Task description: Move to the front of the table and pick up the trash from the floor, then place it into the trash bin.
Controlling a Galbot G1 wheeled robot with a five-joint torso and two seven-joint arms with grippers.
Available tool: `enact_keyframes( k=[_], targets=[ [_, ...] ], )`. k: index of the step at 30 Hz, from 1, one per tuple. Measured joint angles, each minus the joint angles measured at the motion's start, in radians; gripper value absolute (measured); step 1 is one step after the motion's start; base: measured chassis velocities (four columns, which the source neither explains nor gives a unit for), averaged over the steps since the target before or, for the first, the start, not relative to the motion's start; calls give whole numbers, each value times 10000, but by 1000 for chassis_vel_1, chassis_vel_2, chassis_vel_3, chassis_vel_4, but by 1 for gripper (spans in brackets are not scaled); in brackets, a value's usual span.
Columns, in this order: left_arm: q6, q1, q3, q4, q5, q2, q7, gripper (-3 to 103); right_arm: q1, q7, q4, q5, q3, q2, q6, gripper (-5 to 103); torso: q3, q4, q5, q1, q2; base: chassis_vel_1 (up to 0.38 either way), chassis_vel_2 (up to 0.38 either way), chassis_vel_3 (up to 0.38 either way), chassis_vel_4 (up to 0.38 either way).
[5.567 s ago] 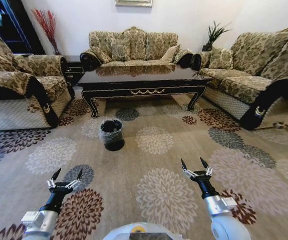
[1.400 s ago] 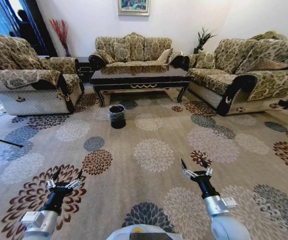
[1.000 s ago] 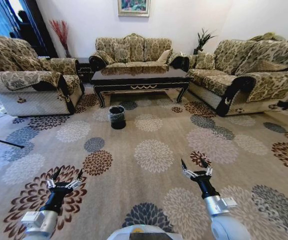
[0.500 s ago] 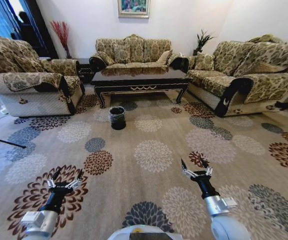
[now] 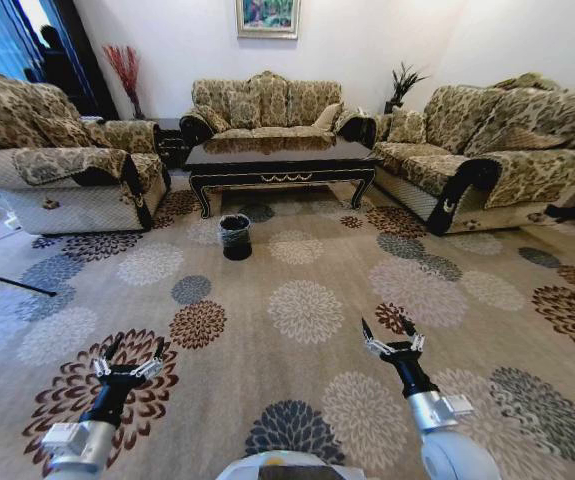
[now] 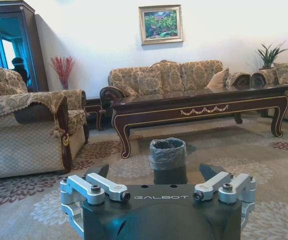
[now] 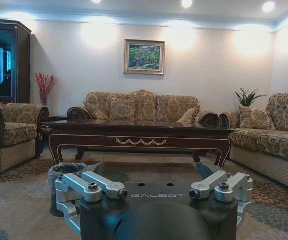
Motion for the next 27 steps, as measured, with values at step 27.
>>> enact_keyframes(
  k=[27],
  targets=[
    [0,0,0,-1,0,0,0,100,0,0,0,0,0,0,0,100,589,0,0,378,974,0,0,0,0]
  ],
)
